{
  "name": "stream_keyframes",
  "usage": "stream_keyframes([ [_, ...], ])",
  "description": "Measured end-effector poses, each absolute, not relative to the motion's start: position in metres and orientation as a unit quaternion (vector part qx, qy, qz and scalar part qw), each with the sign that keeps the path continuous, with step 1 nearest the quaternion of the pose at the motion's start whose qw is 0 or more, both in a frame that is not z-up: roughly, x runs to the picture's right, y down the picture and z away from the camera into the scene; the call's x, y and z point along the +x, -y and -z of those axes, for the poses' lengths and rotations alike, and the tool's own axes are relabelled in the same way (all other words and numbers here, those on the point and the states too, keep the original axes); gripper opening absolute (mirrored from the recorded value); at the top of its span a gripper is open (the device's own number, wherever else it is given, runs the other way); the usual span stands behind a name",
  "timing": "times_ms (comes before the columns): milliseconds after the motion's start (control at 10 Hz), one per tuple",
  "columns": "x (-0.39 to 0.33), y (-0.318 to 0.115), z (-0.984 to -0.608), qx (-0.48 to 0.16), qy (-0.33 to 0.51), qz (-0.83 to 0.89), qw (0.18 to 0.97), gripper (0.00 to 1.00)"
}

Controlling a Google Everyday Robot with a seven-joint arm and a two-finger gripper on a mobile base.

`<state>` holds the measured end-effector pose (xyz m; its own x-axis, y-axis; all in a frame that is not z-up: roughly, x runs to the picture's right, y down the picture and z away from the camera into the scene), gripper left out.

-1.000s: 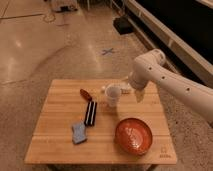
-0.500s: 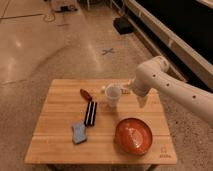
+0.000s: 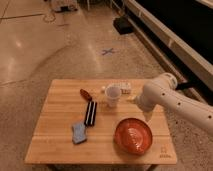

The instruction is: Pick up the ceramic bowl

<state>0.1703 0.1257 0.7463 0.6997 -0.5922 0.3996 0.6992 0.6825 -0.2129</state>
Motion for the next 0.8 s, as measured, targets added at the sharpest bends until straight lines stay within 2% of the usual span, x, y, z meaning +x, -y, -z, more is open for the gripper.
stream_keyframes([
  [400, 0.179, -0.164, -0.745, -0.173, 0.166, 0.395, 0.887, 0.80],
  [800, 0.191, -0.183, -0.751, -0.165, 0.174, 0.425, 0.873, 0.80],
])
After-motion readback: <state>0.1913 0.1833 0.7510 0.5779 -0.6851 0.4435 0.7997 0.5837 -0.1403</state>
